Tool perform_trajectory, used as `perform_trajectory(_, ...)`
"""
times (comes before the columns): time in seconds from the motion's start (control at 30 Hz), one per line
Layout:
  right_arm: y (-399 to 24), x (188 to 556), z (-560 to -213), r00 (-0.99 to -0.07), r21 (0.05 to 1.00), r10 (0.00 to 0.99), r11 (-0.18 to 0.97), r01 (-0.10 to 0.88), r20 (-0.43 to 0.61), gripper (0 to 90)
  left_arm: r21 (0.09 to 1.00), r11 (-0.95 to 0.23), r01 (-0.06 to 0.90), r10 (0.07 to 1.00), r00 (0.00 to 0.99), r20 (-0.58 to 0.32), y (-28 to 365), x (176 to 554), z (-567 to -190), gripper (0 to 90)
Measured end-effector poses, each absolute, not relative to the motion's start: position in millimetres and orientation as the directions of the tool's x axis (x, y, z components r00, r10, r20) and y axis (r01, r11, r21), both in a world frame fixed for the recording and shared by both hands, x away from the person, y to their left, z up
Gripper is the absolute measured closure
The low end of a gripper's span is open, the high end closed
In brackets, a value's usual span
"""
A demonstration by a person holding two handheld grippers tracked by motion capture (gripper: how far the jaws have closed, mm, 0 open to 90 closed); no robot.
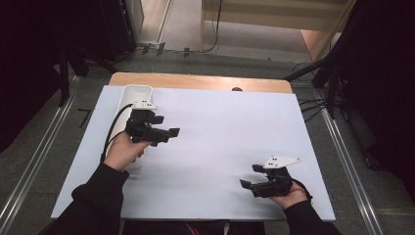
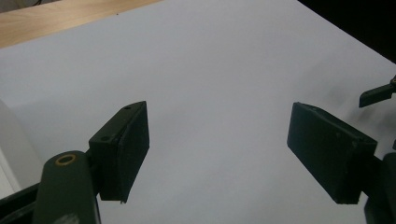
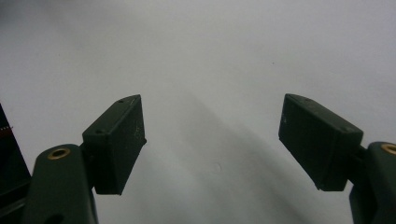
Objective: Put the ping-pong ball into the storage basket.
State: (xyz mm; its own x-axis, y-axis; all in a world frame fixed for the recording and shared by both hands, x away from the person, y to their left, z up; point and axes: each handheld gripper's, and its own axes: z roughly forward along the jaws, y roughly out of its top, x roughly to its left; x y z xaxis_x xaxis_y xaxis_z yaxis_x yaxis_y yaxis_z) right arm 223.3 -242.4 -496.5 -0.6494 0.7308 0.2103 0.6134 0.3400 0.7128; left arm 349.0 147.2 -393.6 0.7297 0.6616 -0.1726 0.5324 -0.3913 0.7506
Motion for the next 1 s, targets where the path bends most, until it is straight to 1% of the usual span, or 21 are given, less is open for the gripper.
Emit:
perform_trajectory(0.2, -242, 223, -496, -0.647, 0.711, 0.733, 0.339, 0.616, 0.211, 21.5, 0.751, -0.377, 0.542, 0.655, 0.729, -0.198, 148, 343, -398, 21.4)
perform_trajectory(0.37, -243, 223, -496, -0.646, 0.712, 0.733, 0.338, 0.615, 0.210, 21.5, 0.755, -0.384, 0.531, 0.652, 0.735, -0.186, 148, 338, -401, 21.4)
perform_trajectory(0.57, -244, 223, -496, -0.647, 0.713, 0.733, 0.338, 0.614, 0.210, 21.5, 0.759, -0.371, 0.536, 0.634, 0.743, -0.215, 150, 332, -409, 21.4)
perform_trajectory(0.7, -243, 223, -496, -0.646, 0.712, 0.734, 0.340, 0.615, 0.207, 21.5, 0.757, -0.385, 0.528, 0.629, 0.751, -0.204, 149, 327, -414, 21.4)
perform_trajectory(0.83, -243, 223, -497, -0.646, 0.713, 0.735, 0.339, 0.614, 0.207, 21.5, 0.756, -0.377, 0.535, 0.624, 0.750, -0.219, 150, 324, -419, 21.4)
perform_trajectory(1.0, -243, 223, -497, -0.648, 0.713, 0.733, 0.343, 0.612, 0.205, 21.5, 0.754, -0.401, 0.520, 0.611, 0.765, -0.202, 151, 320, -426, 21.4)
